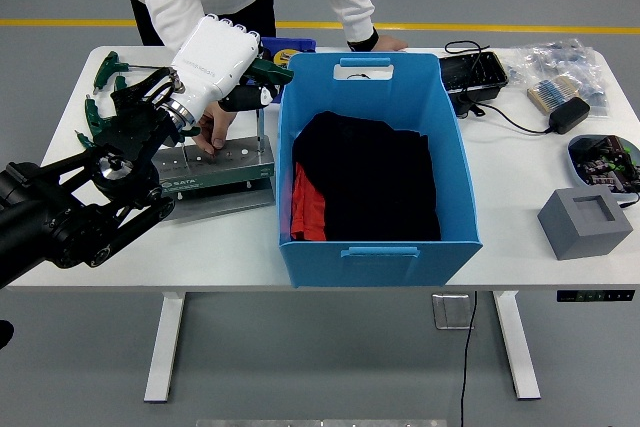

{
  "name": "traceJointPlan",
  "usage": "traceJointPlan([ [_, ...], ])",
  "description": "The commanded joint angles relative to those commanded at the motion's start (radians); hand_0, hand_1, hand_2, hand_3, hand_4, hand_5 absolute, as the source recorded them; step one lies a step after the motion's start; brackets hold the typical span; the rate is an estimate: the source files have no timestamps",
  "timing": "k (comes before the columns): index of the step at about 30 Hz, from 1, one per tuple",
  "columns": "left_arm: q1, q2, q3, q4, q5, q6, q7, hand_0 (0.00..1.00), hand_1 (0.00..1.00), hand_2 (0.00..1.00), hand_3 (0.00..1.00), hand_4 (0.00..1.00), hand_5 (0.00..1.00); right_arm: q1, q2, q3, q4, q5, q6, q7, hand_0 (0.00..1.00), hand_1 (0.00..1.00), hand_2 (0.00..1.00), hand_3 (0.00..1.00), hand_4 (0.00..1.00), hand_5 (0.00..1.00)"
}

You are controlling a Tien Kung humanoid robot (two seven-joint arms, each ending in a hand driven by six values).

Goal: Lift tool from toolbox,place it in box,lift tool from toolbox,place it in box

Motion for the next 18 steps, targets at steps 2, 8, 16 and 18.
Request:
traceJointPlan([
  [2, 0.009, 0.001, -0.001, -0.009, 0.011, 0.006, -0.001, 0.226, 0.053, 0.062, 0.055, 0.607, 0.464, -0.001, 0.0, 0.0, 0.0, 0.001, 0.0, 0.0, 0.682, 0.667, 0.723, 0.571, 0.773, 0.698],
  [8, 0.031, 0.007, 0.003, -0.039, 0.047, 0.038, 0.005, 0.226, 0.053, 0.063, 0.056, 0.609, 0.467, -0.002, 0.001, 0.001, 0.0, -0.001, 0.0, -0.001, 0.685, 0.668, 0.723, 0.571, 0.773, 0.698],
  [16, 0.067, 0.032, 0.017, -0.092, 0.074, 0.111, 0.033, 0.225, 0.053, 0.063, 0.057, 0.615, 0.475, -0.006, 0.003, 0.003, -0.001, -0.001, 0.0, -0.001, 0.684, 0.667, 0.723, 0.571, 0.772, 0.697],
  [18, 0.068, 0.034, 0.019, -0.095, 0.074, 0.114, 0.035, 0.226, 0.055, 0.062, 0.057, 0.615, 0.475, -0.007, 0.003, 0.004, -0.001, -0.003, 0.0, -0.001, 0.683, 0.667, 0.723, 0.57, 0.772, 0.697],
])
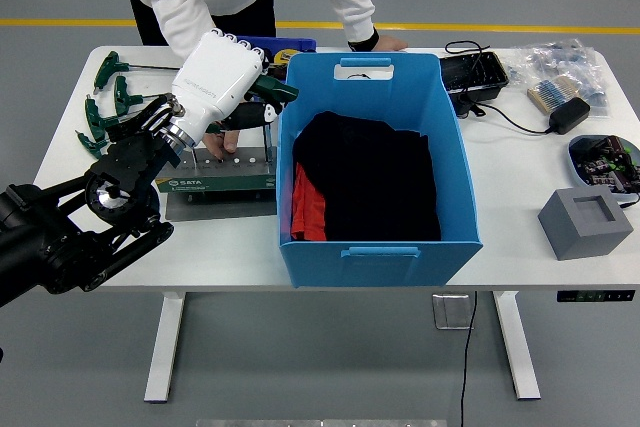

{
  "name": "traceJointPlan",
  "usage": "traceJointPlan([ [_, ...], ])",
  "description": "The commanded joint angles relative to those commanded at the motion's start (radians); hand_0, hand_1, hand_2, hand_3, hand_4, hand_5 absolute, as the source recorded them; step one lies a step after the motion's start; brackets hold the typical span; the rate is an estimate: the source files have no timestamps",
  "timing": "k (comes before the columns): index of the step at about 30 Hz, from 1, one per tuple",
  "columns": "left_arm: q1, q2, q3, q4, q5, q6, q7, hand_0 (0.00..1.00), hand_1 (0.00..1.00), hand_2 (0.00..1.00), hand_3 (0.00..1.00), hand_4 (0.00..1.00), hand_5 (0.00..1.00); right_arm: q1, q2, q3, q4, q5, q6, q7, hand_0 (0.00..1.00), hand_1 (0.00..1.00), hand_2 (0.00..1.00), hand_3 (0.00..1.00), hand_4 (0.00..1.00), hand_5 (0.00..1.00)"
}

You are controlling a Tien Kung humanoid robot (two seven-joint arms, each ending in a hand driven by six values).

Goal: Lift tool from toolbox,place it in box,lift tool from toolbox,place it in box

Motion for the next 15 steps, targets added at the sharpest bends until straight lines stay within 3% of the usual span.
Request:
traceJointPlan([
  [15, -0.047, 0.048, 0.004, -0.118, -0.006, -0.061, -0.005, 0.227, 0.055, 0.063, 0.057, 0.615, 0.471, -0.009, 0.001, 0.003, 0.0, -0.004, 0.001, -0.001, 0.683, 0.667, 0.723, 0.571, 0.773, 0.697],
])
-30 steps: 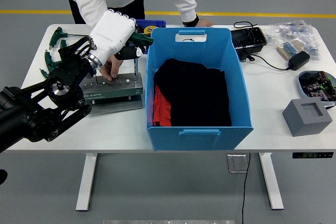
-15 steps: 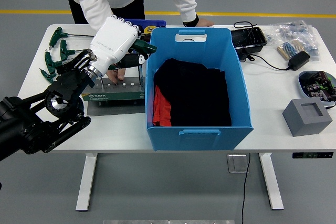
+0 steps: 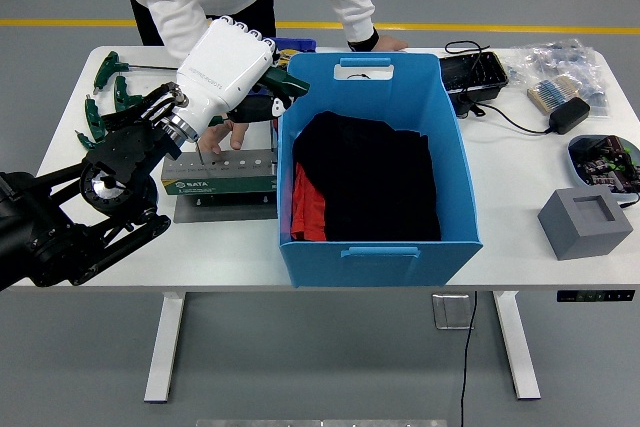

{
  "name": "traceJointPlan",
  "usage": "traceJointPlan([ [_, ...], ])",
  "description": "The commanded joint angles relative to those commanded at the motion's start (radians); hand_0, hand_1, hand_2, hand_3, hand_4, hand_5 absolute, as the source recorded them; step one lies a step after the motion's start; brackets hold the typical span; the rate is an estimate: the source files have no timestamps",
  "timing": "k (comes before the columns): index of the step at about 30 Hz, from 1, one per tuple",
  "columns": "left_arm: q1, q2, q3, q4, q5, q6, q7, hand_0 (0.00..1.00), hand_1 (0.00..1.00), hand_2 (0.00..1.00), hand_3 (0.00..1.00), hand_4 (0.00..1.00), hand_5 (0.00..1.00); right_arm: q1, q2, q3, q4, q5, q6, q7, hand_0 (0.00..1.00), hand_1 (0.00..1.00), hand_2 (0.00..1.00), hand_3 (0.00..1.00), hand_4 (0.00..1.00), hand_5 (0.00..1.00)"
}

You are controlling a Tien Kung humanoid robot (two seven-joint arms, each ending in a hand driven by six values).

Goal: Lift tool from toolbox,place it in box,lift tool from toolbox,place it in box

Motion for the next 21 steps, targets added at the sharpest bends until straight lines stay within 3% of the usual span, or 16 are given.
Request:
traceJointPlan([
  [10, -0.056, 0.025, -0.013, -0.073, -0.005, -0.04, 0.004, 0.228, 0.054, 0.064, 0.058, 0.608, 0.455, -0.003, 0.0, 0.002, 0.0, -0.002, 0.0, -0.001, 0.682, 0.667, 0.723, 0.571, 0.773, 0.697],
  [21, -0.139, 0.057, -0.032, -0.094, -0.006, -0.069, -0.012, 0.228, 0.053, 0.064, 0.058, 0.603, 0.443, 0.003, -0.003, -0.009, 0.0, 0.016, 0.001, 0.003, 0.683, 0.665, 0.723, 0.57, 0.772, 0.697],
])
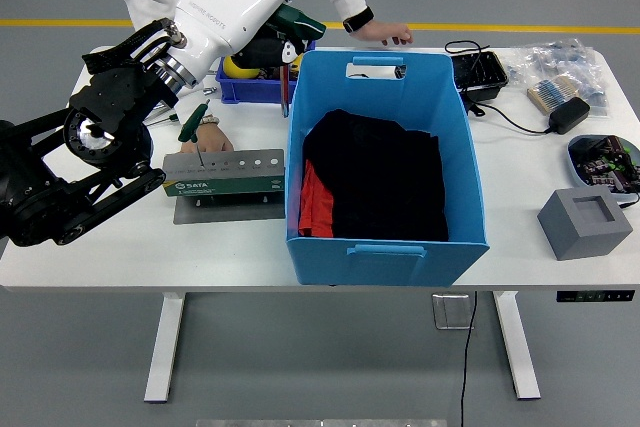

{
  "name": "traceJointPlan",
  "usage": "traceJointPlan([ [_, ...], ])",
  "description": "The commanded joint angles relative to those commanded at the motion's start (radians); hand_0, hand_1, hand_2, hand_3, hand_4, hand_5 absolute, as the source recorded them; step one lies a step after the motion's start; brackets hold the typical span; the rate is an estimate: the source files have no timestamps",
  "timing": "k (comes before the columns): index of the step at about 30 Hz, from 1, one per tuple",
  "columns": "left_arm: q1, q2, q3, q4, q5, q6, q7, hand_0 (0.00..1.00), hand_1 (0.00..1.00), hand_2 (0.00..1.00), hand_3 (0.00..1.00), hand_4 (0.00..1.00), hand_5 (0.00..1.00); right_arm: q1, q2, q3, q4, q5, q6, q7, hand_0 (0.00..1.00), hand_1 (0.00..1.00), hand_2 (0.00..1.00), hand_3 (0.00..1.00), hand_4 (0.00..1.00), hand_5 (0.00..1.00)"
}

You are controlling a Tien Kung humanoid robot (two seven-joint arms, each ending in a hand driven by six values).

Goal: Lift tool from toolbox,place it in box,lift tool from toolbox,place it in box

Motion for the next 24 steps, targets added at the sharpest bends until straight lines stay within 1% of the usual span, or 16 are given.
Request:
traceJointPlan([
  [4, -0.012, 0.008, -0.023, -0.038, -0.013, -0.006, -0.001, 0.228, 0.053, 0.064, 0.058, 0.603, 0.443, 0.001, -0.001, 0.0, 0.0, -0.002, 0.001, 0.0, 0.683, 0.665, 0.723, 0.57, 0.772, 0.697],
  [5, -0.017, 0.008, -0.03, -0.06, -0.032, -0.007, -0.001, 0.228, 0.053, 0.064, 0.058, 0.603, 0.441, 0.001, -0.001, 0.002, 0.0, -0.003, 0.001, 0.0, 0.683, 0.665, 0.723, 0.571, 0.773, 0.697],
  [8, -0.025, 0.006, -0.036, -0.1, -0.079, -0.008, -0.002, 0.228, 0.053, 0.064, 0.058, 0.603, 0.441, 0.002, -0.002, 0.003, 0.0, -0.007, 0.001, -0.001, 0.683, 0.665, 0.723, 0.571, 0.773, 0.697],
  [10, -0.032, -0.002, -0.031, -0.13, -0.136, -0.008, -0.003, 0.228, 0.053, 0.064, 0.058, 0.603, 0.441, 0.002, -0.002, 0.005, 0.0, -0.01, 0.001, -0.002, 0.683, 0.665, 0.723, 0.571, 0.773, 0.697],
  [11, -0.035, -0.011, -0.025, -0.144, -0.171, -0.008, -0.005, 0.228, 0.053, 0.064, 0.056, 0.604, 0.44, 0.002, -0.002, 0.006, 0.0, -0.011, 0.0, -0.002, 0.683, 0.666, 0.723, 0.571, 0.772, 0.697],
  [14, -0.04, -0.035, -0.013, -0.16, -0.242, -0.007, -0.011, 0.228, 0.053, 0.064, 0.056, 0.604, 0.44, 0.003, -0.002, 0.006, 0.0, -0.012, 0.0, -0.002, 0.683, 0.666, 0.723, 0.571, 0.772, 0.697],
  [16, -0.044, -0.067, -0.001, -0.147, -0.3, -0.006, -0.026, 0.228, 0.053, 0.064, 0.056, 0.604, 0.44, 0.004, -0.002, 0.005, 0.0, -0.012, 0.0, -0.002, 0.683, 0.666, 0.723, 0.571, 0.772, 0.697],
  [19, -0.046, -0.099, 0.013, -0.117, -0.373, -0.008, -0.041, 0.228, 0.053, 0.064, 0.056, 0.604, 0.437, 0.006, -0.003, 0.004, 0.0, -0.012, 0.001, -0.002, 0.683, 0.666, 0.723, 0.571, 0.774, 0.697],
  [21, -0.05, -0.135, 0.042, -0.066, -0.434, -0.024, -0.055, 0.228, 0.053, 0.064, 0.056, 0.604, 0.437, 0.007, -0.002, 0.004, 0.0, -0.009, -0.001, -0.002, 0.683, 0.666, 0.723, 0.571, 0.774, 0.697],
  [23, -0.051, -0.156, 0.063, -0.031, -0.472, -0.033, -0.062, 0.228, 0.052, 0.064, 0.056, 0.606, 0.438, 0.008, -0.003, 0.003, 0.001, -0.008, -0.001, -0.002, 0.685, 0.667, 0.723, 0.571, 0.775, 0.699],
  [24, -0.053, -0.173, 0.082, -0.002, -0.5, -0.043, -0.067, 0.228, 0.052, 0.064, 0.056, 0.606, 0.438, 0.009, -0.003, 0.002, 0.001, -0.008, -0.001, -0.002, 0.685, 0.667, 0.723, 0.571, 0.775, 0.699],
])
